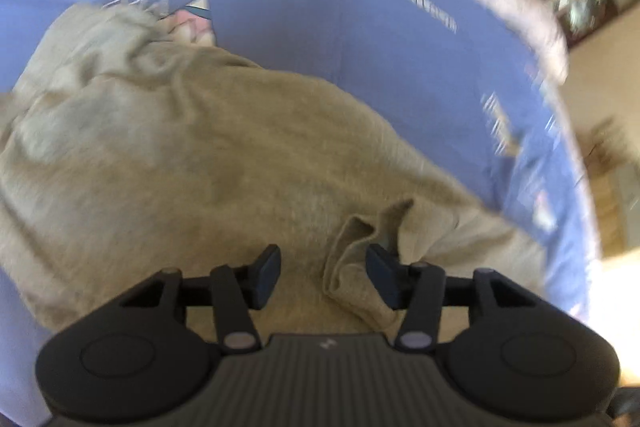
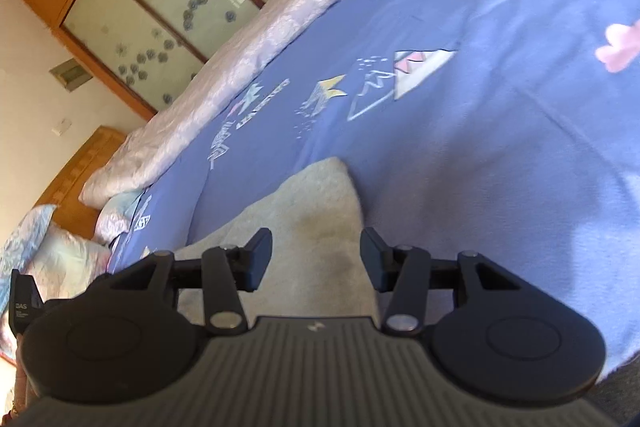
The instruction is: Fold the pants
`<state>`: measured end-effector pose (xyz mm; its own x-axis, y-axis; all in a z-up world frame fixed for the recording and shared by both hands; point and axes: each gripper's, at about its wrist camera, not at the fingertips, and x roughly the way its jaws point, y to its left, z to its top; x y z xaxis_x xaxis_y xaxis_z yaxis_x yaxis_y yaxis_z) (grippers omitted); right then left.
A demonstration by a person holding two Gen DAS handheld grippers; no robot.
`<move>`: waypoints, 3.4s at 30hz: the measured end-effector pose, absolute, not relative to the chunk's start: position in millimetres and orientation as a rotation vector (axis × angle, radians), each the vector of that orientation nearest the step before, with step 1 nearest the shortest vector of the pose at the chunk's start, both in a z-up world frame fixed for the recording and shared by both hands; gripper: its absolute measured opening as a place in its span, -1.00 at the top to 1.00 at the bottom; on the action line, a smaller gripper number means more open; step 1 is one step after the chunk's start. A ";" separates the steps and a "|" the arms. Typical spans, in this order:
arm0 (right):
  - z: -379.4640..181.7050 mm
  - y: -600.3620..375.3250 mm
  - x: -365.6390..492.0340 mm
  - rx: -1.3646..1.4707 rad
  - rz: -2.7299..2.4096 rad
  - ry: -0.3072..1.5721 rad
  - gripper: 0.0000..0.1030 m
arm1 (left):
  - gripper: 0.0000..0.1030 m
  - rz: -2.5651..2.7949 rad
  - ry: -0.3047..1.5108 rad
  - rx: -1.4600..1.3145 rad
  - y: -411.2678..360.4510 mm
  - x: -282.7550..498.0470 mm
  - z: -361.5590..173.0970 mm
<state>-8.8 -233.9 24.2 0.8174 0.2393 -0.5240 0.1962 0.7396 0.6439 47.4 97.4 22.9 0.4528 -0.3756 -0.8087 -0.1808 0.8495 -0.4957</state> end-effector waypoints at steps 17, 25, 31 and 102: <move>9.7 -199.0 80.8 0.564 0.072 0.710 0.25 | 0.19 -0.262 1.052 -0.200 6.4 88.2 8.6; -13.7 -208.9 82.1 0.557 0.053 0.783 0.44 | 0.13 -0.212 0.994 0.018 -21.7 84.2 2.6; 16.4 -233.4 33.5 0.653 0.044 0.701 0.15 | -0.10 -0.216 0.970 -0.032 -8.4 58.6 29.1; 58.5 106.7 49.4 -0.077 0.783 0.721 0.06 | -0.11 0.091 1.033 -0.448 279.9 64.0 31.3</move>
<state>49.4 106.7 58.5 0.4851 0.6173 -0.6194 -0.6679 0.7188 0.1933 64.0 279.9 31.3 0.5173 -0.1349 -0.8451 -0.2809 0.9060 -0.3166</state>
